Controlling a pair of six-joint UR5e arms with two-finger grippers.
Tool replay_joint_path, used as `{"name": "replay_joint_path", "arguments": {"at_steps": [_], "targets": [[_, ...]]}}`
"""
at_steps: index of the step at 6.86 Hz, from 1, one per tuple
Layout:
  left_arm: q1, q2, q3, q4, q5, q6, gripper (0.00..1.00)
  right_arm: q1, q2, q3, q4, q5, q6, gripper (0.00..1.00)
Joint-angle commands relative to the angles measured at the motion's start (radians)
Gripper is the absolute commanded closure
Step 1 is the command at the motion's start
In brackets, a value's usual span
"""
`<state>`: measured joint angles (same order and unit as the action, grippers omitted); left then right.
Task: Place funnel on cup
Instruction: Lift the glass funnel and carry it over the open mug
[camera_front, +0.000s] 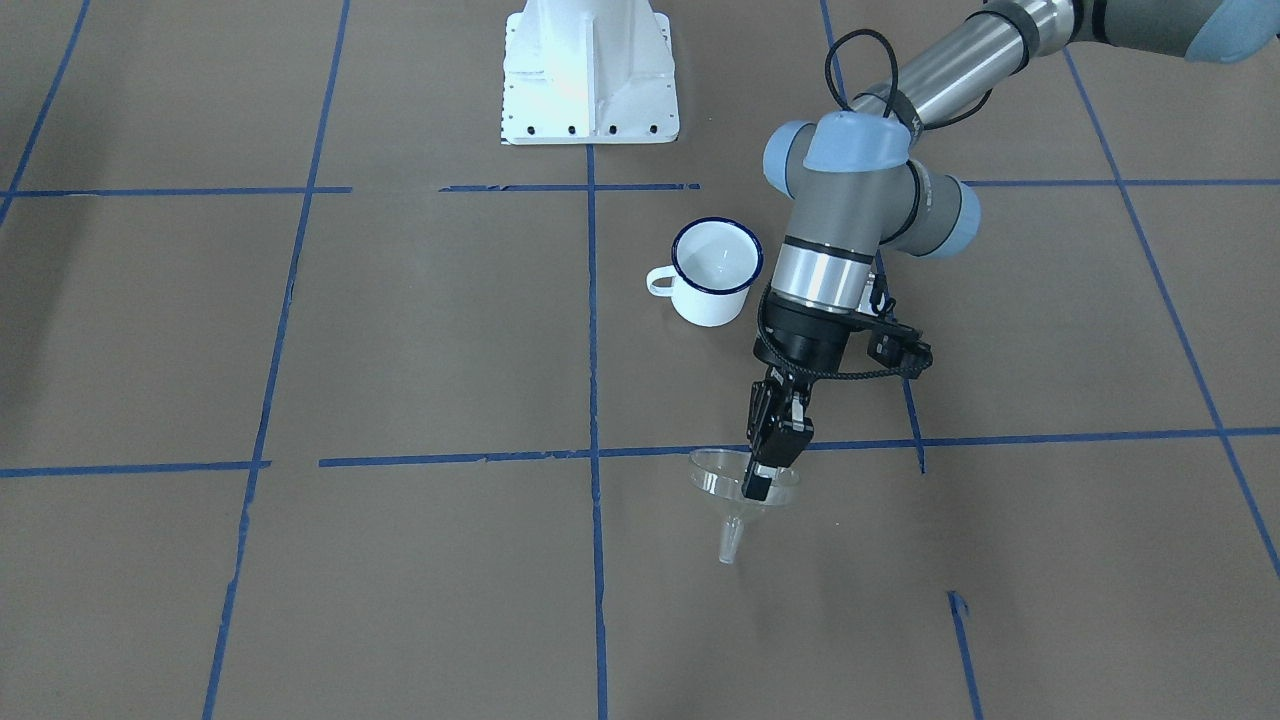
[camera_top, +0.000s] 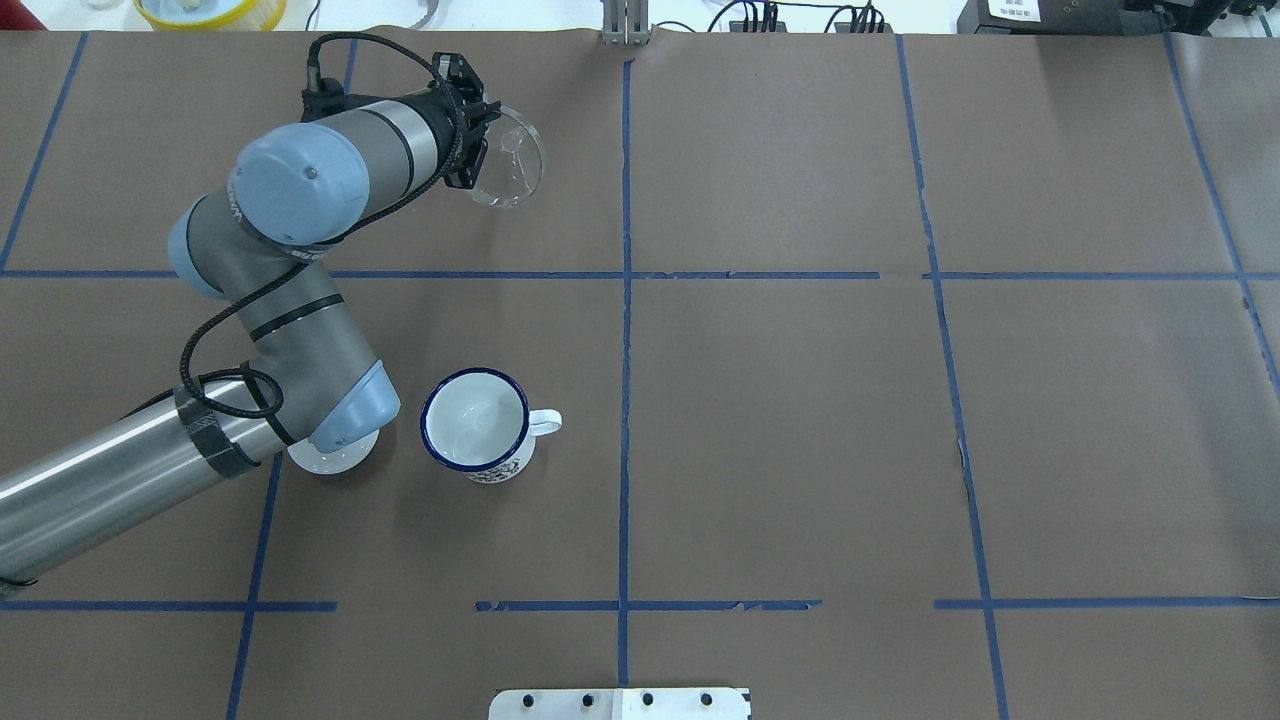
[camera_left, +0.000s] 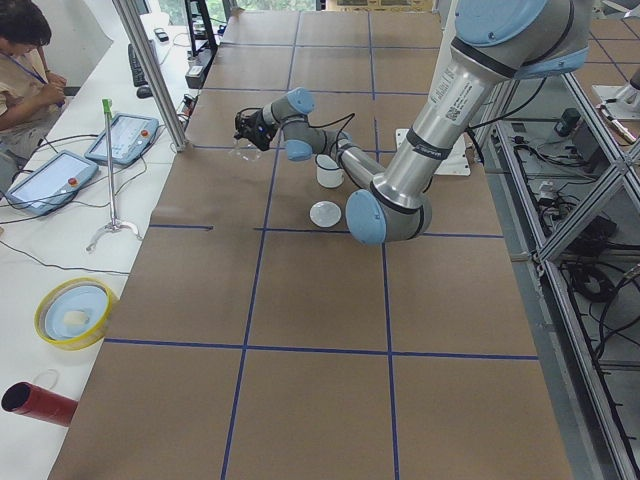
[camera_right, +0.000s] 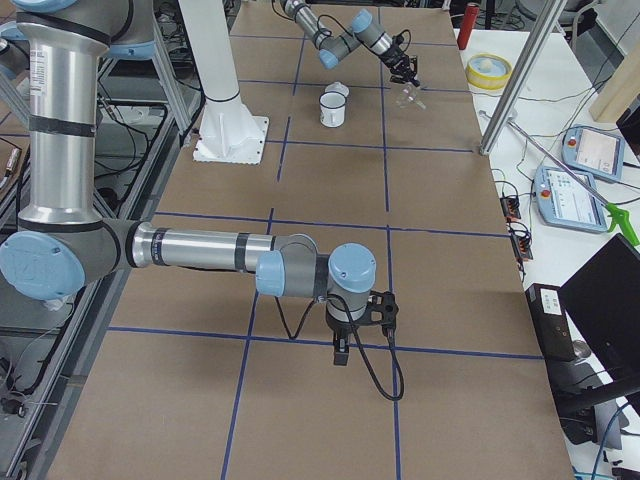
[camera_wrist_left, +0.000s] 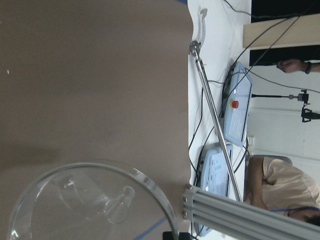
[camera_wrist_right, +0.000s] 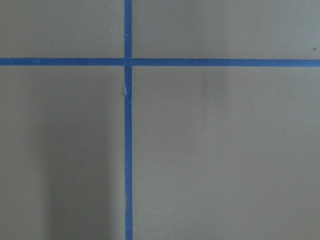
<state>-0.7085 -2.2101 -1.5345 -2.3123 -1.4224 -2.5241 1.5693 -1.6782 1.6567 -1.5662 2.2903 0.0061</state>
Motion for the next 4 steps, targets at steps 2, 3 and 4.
{"name": "replay_joint_path", "arguments": {"at_steps": [2, 3, 4], "targets": [[-0.003, 0.013, -0.409, 0.441, -0.25, 0.306, 1.0, 0.0, 0.0, 0.0, 0.0, 0.0, 0.0, 0.0], [-0.005, 0.013, -0.479, 0.571, -0.316, 0.45, 1.0, 0.0, 0.0, 0.0, 0.0, 0.0, 0.0, 0.0], [0.007, 0.015, -0.518, 0.731, -0.389, 0.585, 1.0, 0.0, 0.0, 0.0, 0.0, 0.0, 0.0, 0.0]]}}
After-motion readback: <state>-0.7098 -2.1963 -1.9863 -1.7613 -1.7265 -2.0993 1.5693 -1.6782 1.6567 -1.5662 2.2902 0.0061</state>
